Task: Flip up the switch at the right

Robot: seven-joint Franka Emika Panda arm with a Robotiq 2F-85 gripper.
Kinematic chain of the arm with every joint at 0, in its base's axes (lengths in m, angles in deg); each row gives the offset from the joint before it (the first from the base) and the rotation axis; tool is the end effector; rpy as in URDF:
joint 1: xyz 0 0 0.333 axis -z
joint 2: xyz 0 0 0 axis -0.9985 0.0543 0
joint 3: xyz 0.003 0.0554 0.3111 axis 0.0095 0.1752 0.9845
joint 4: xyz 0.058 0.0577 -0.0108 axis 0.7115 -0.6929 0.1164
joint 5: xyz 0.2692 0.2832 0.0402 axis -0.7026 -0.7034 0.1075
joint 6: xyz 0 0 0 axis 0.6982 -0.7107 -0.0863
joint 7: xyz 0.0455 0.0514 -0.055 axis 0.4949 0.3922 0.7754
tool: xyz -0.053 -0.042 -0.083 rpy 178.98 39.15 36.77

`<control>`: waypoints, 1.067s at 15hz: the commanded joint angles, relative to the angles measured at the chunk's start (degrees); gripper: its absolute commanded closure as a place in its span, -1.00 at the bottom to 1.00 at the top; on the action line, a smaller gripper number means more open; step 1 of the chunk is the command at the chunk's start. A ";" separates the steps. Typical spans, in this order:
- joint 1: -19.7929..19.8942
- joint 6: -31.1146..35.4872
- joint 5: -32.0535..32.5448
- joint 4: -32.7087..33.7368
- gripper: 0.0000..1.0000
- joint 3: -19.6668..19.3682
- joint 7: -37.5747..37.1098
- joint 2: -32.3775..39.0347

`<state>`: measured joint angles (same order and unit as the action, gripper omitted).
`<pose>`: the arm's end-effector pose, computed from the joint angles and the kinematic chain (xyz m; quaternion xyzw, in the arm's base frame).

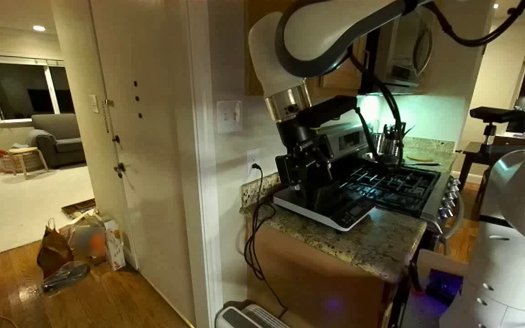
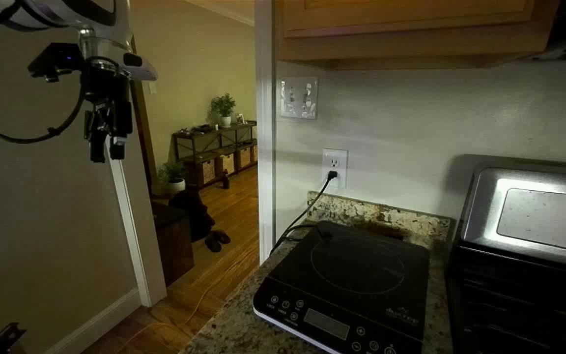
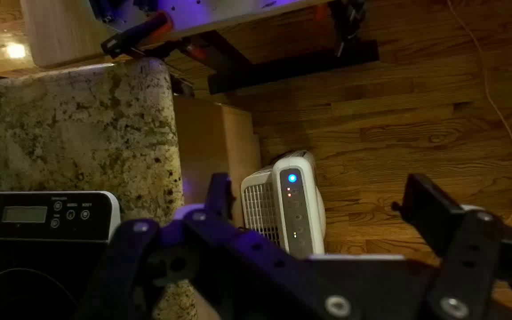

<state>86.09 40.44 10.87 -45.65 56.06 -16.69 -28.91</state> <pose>0.3951 0.1124 0.4350 0.9812 -0.1053 -0.1376 0.0856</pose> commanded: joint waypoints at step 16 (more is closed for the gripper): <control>0.60 15.95 -4.99 -1.37 -1.00 -4.29 -15.79 -1.84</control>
<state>86.38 52.16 8.08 -45.67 53.06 -28.25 -28.98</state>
